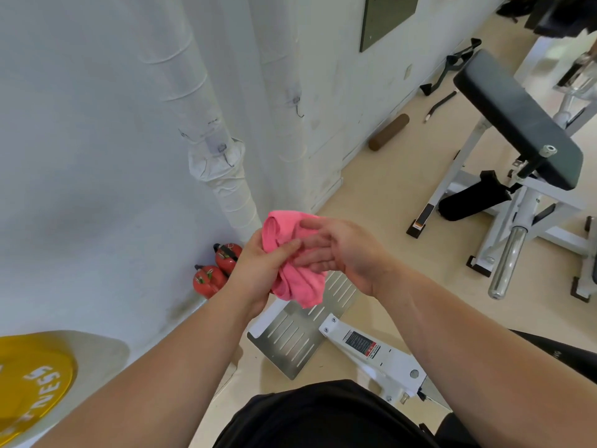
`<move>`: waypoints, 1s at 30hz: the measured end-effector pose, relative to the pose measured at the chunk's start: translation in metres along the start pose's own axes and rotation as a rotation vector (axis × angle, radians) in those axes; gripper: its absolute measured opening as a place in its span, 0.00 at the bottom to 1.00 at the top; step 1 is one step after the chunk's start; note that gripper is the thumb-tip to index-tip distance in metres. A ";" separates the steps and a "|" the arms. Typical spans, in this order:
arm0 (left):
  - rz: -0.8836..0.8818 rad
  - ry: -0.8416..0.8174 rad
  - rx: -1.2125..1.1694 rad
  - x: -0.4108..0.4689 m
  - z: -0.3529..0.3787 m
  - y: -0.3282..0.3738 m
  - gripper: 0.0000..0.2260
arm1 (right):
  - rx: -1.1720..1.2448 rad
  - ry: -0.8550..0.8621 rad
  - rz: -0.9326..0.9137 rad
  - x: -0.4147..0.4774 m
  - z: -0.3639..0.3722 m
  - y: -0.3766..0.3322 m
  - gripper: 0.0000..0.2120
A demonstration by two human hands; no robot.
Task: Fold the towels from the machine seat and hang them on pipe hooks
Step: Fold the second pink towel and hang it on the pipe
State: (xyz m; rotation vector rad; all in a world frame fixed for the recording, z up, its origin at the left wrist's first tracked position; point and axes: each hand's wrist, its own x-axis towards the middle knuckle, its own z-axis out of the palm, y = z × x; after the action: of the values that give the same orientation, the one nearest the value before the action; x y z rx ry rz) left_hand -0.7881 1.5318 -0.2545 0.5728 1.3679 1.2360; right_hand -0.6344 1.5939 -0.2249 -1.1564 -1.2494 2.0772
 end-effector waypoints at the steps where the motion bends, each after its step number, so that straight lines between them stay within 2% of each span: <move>1: -0.004 0.029 -0.011 -0.001 0.000 0.001 0.09 | -0.062 -0.022 -0.027 -0.001 0.000 0.001 0.16; 3: -0.040 0.086 -0.084 0.000 0.002 0.002 0.07 | -0.191 -0.019 -0.110 0.001 -0.003 0.006 0.20; 5: -0.081 0.121 -0.184 0.001 0.006 0.004 0.07 | -0.359 0.069 -0.272 0.005 -0.008 0.016 0.21; 8: -0.162 0.148 -0.283 0.002 0.012 0.010 0.13 | -0.680 0.237 -0.542 0.013 -0.019 0.030 0.17; 9: -0.187 0.145 -0.316 0.003 0.013 0.011 0.15 | -0.750 0.280 -0.588 0.013 -0.021 0.032 0.20; 12: -0.208 0.161 -0.399 0.007 0.017 0.015 0.17 | -0.859 0.283 -0.512 0.009 -0.021 0.030 0.43; 15: -0.208 0.169 -0.423 0.008 0.021 0.019 0.18 | -0.927 0.232 -0.432 0.013 -0.021 0.029 0.58; 16: -0.201 0.170 -0.411 0.008 0.022 0.020 0.18 | -0.885 0.187 -0.387 0.015 -0.022 0.027 0.63; 18: -0.185 0.174 -0.346 0.006 0.021 0.022 0.17 | -0.595 0.072 -0.277 0.021 -0.029 0.022 0.67; 19: -0.183 0.168 -0.307 0.005 0.019 0.025 0.16 | -0.381 0.029 -0.215 0.025 -0.034 0.019 0.65; 21: -0.194 0.172 -0.233 0.003 0.015 0.030 0.17 | -0.080 -0.009 -0.101 0.033 -0.044 0.015 0.51; 23: -0.167 0.196 -0.158 0.002 0.008 0.033 0.18 | -0.102 0.018 -0.073 0.042 -0.046 0.015 0.38; 26: -0.095 0.206 0.034 0.001 -0.004 0.033 0.14 | -0.176 0.070 -0.141 0.050 -0.035 0.013 0.26; 28: -0.042 0.238 0.062 0.001 -0.015 0.033 0.15 | -0.165 0.020 -0.154 0.055 -0.026 0.007 0.21; 30: 0.049 0.261 0.020 0.003 -0.034 0.035 0.16 | -0.175 -0.108 -0.098 0.058 -0.018 -0.001 0.23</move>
State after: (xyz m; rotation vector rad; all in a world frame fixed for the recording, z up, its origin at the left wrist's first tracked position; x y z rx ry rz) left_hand -0.8311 1.5348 -0.2319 0.4724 1.5924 1.3740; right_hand -0.6509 1.6452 -0.2532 -1.0446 -1.5332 2.0132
